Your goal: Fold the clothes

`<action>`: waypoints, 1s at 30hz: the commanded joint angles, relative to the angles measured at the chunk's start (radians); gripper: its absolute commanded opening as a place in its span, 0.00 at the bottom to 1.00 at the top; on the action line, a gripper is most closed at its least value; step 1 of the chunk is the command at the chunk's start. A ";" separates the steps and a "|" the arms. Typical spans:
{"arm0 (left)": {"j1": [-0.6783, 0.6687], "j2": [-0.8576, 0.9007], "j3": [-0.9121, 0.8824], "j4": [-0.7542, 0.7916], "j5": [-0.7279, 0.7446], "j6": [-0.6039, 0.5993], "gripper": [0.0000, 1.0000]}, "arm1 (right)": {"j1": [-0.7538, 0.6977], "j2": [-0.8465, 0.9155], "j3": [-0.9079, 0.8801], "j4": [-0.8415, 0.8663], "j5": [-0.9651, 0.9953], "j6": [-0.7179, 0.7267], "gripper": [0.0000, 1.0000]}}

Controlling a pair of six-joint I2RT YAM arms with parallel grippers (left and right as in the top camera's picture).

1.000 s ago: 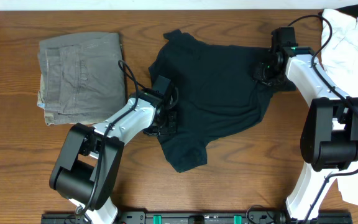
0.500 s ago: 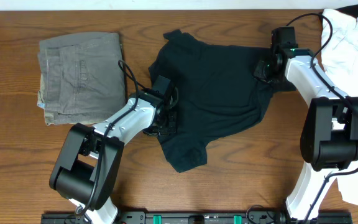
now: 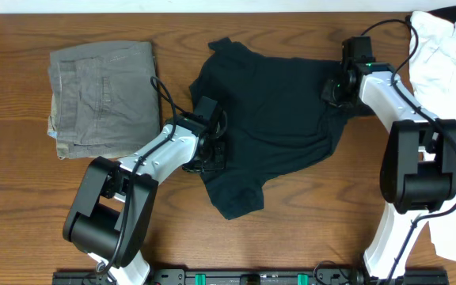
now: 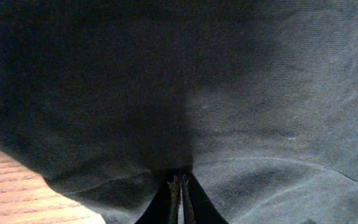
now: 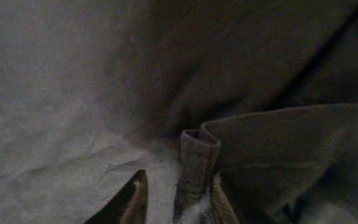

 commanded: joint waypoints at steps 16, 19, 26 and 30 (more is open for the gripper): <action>0.002 -0.002 -0.005 -0.009 -0.025 0.018 0.07 | -0.025 -0.065 -0.008 -0.098 0.018 0.021 0.01; 0.002 -0.002 -0.005 -0.009 -0.024 0.018 0.07 | -0.042 -0.114 -0.008 -0.169 0.027 0.026 0.01; 0.002 -0.002 -0.005 -0.009 -0.024 0.018 0.07 | -0.094 -0.192 -0.008 -0.376 0.113 0.063 0.01; 0.002 -0.002 -0.005 -0.009 -0.024 0.018 0.07 | -0.123 -0.192 -0.017 -0.496 0.149 0.108 0.01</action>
